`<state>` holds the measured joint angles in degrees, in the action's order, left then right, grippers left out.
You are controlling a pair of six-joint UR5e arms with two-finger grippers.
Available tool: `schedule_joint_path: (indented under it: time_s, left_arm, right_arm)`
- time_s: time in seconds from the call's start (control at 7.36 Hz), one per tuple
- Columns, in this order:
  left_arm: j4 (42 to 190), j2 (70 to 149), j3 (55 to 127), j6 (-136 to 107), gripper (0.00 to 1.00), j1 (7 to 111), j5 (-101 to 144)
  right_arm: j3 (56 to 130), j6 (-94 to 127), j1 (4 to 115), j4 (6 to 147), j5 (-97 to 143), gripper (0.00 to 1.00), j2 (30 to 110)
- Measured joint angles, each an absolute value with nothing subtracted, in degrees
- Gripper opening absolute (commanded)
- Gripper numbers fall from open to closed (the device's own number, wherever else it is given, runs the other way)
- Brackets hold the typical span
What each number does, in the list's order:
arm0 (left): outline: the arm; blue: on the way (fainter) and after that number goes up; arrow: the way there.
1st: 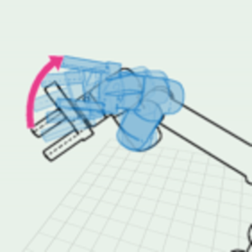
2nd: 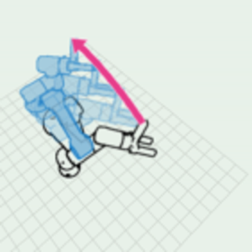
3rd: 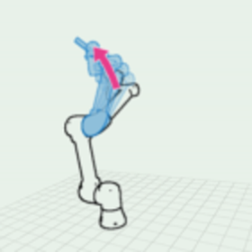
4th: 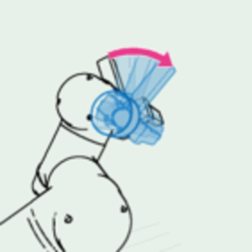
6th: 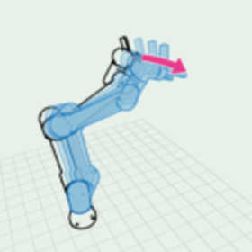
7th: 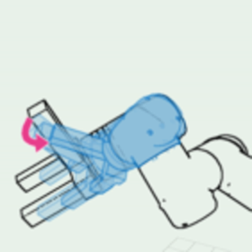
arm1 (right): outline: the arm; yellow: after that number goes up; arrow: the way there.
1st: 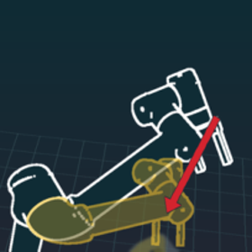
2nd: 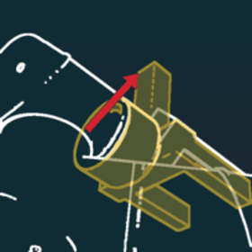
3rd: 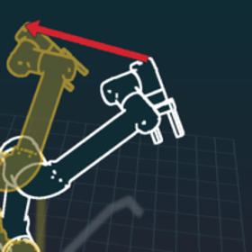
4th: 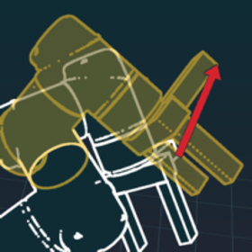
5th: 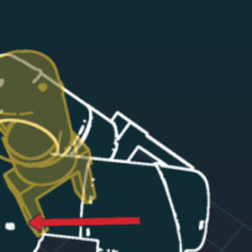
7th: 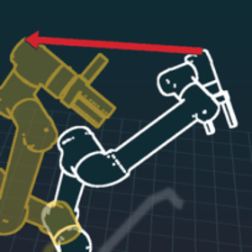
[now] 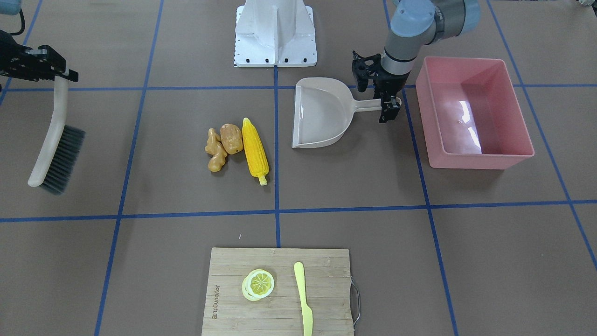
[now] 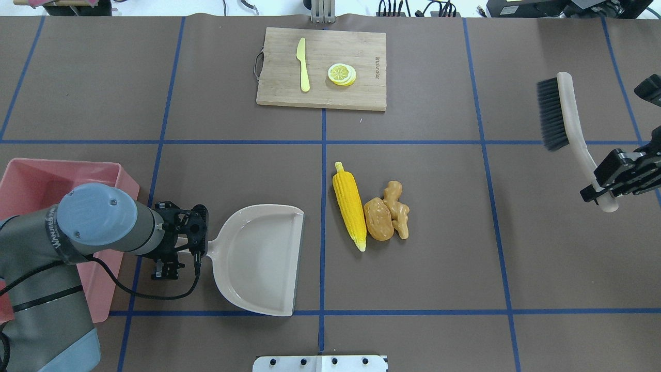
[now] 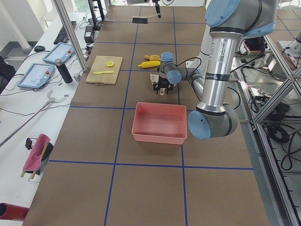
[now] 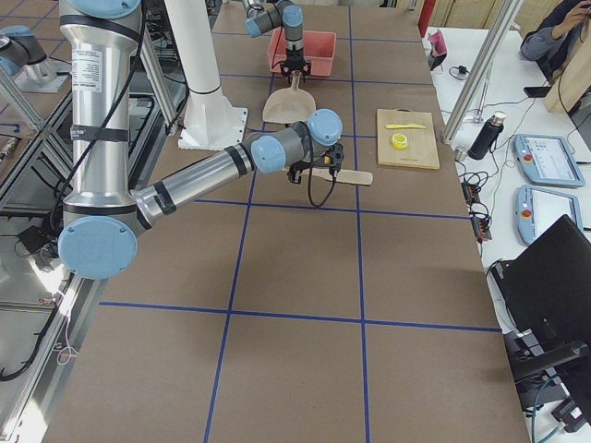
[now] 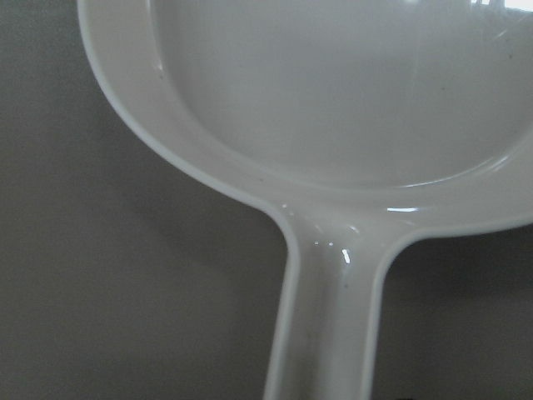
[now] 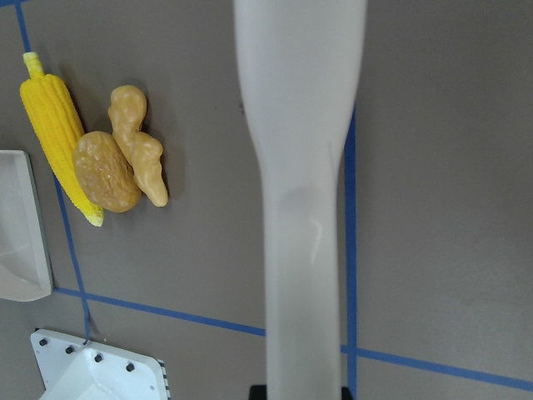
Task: Sweep and dump trash into bin
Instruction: 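Lift the brush with the right gripper and carry it toward the food, then slide the dustpan toward the food with the left gripper while the right brings the brush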
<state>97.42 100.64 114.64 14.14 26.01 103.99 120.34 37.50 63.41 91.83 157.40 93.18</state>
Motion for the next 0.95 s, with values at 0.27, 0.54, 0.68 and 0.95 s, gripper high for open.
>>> schedule_joint_path:
  time_s: [0.27, 0.54, 0.68, 0.95]
  left_arm:
    - [97.35, 100.77, 114.97, 14.02, 0.0, 26.02, 104.15]
    - [96.79, 100.54, 115.92, 14.3, 0.0, 26.5, 104.35]
    - [95.91, 100.54, 116.92, 14.37, 0.0, 27.05, 104.54]
    - [94.11, 101.02, 117.78, 14.82, 0.0, 29.69, 104.88]
  right_arm:
    - [120.13, 52.76, 56.28, 78.17, 154.32, 0.0, 93.24]
    - [119.03, 64.17, 48.66, 65.56, 148.83, 0.0, 93.22]
    - [118.49, 67.04, 45.63, 61.24, 147.11, 0.0, 93.12]
    - [115.68, 68.57, 40.26, 53.34, 142.72, 0.0, 92.79]
